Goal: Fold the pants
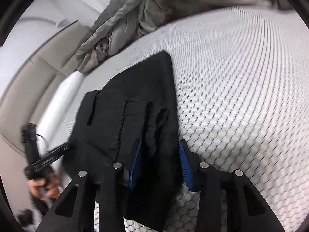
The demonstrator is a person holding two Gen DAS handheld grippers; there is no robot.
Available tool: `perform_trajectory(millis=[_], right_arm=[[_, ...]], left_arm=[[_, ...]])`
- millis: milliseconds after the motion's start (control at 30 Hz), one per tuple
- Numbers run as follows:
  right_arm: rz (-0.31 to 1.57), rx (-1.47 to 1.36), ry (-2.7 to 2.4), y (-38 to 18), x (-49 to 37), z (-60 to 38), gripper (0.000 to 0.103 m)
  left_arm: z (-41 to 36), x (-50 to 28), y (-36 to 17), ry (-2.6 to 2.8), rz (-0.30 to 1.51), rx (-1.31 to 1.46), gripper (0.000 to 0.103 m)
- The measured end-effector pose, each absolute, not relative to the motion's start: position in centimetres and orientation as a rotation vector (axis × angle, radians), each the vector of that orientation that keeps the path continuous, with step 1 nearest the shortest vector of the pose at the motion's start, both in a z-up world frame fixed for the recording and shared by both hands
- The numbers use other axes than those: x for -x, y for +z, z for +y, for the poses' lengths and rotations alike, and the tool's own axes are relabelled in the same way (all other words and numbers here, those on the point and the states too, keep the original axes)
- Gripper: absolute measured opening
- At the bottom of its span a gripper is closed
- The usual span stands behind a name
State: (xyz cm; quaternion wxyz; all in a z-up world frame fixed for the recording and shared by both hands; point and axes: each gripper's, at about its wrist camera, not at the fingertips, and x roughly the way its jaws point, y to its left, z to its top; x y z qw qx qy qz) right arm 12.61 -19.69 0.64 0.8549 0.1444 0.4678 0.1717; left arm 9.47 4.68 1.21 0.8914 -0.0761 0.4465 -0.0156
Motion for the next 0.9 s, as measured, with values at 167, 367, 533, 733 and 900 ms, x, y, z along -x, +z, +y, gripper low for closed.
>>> perform_trajectory(millis=[167, 367, 533, 733, 900], right_arm=[[0.850, -0.118, 0.286, 3.8, -10.3, -18.6, 0.039], [0.881, -0.017, 0.490, 2.7, -9.6, -11.7, 0.039], [0.901, 0.240, 0.517, -0.5, -9.8, -6.7, 0.047], [0.892, 0.320, 0.489, 0.3, -8.6, -9.3, 0.042], [0.848, 0.248, 0.493, 2.0, -8.1, -11.3, 0.043]], left_arm=[[2.7, -8.5, 3.3, 0.017, 0.822, 0.073, 0.050], [-1.1, -7.7, 3.6, -0.148, 0.781, 0.030, 0.064], [-3.3, -9.1, 0.4, -0.214, 0.840, -0.107, 0.073], [-1.8, -8.1, 0.3, -0.262, 0.843, -0.153, 0.078], [0.2, -7.4, 2.2, -0.237, 0.808, -0.069, 0.078]])
